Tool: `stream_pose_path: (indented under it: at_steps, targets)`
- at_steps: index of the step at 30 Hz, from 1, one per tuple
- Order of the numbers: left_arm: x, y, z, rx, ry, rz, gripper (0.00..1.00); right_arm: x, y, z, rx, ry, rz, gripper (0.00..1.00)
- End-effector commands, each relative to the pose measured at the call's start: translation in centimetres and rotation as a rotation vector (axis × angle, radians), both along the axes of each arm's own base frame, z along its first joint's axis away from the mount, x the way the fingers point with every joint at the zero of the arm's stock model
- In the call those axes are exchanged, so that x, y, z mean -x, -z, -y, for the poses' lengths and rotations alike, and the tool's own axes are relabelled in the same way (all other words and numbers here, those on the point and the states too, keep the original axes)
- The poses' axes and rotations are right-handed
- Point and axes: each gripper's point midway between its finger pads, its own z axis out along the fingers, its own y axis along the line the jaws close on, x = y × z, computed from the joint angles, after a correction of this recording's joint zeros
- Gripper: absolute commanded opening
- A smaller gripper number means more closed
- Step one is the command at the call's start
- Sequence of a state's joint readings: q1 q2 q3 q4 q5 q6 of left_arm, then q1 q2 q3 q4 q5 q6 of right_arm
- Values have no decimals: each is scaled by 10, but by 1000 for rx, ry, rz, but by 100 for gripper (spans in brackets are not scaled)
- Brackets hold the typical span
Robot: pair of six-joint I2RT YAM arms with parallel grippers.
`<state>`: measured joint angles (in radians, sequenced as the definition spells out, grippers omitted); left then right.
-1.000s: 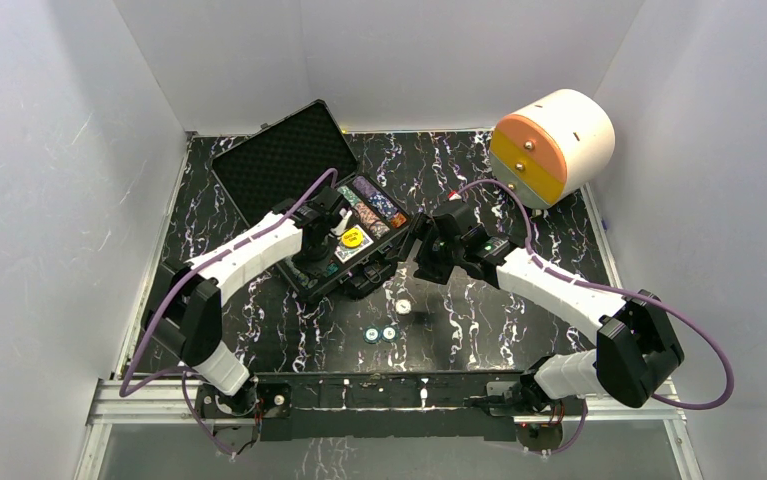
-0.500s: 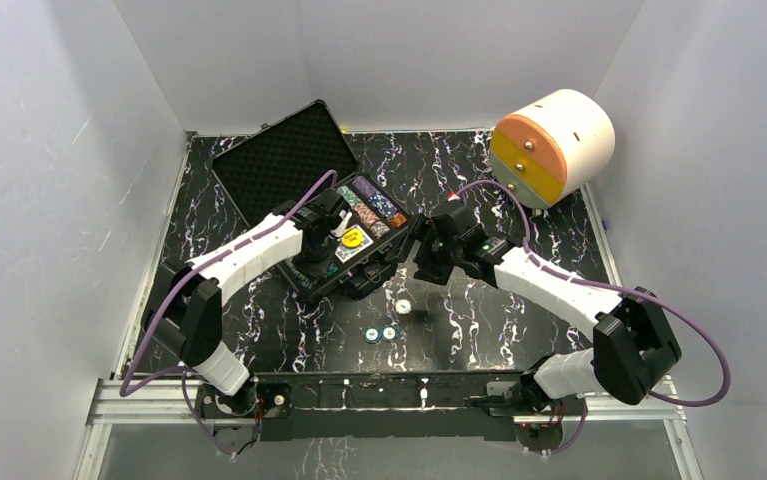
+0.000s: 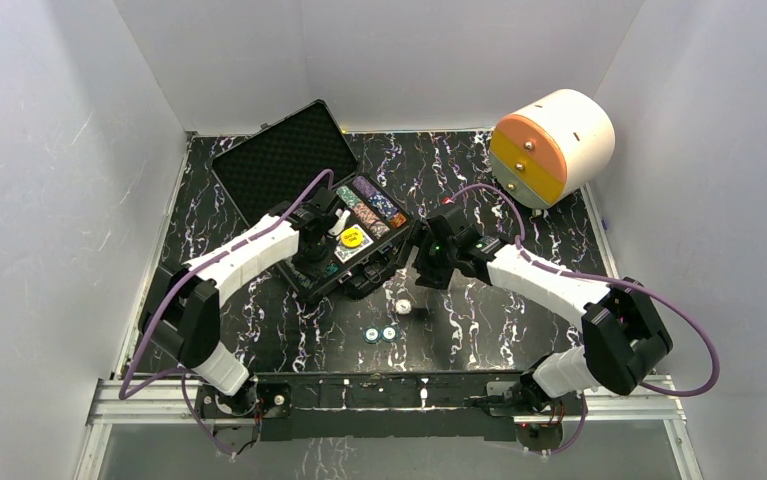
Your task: Pack up texas hold em set
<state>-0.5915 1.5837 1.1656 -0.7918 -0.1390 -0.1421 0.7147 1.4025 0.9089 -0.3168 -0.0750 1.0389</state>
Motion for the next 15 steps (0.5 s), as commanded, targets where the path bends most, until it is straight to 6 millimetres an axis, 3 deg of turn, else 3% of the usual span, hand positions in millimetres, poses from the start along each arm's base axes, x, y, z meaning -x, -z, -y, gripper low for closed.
stream_pose_path:
  at_steps: [1, 6, 15]
  targets:
    - [22, 15, 12, 80, -20, -104, 13, -8, -18, -6, -21, -19, 45, 87]
    - [5, -11, 9, 67, -61, -5, 27, -5, -15, -3, 14, -57, 56, 87]
    - [-28, -97, 24, 260, -141, 283, 49, 6, 21, 7, 335, -175, 42, 86]
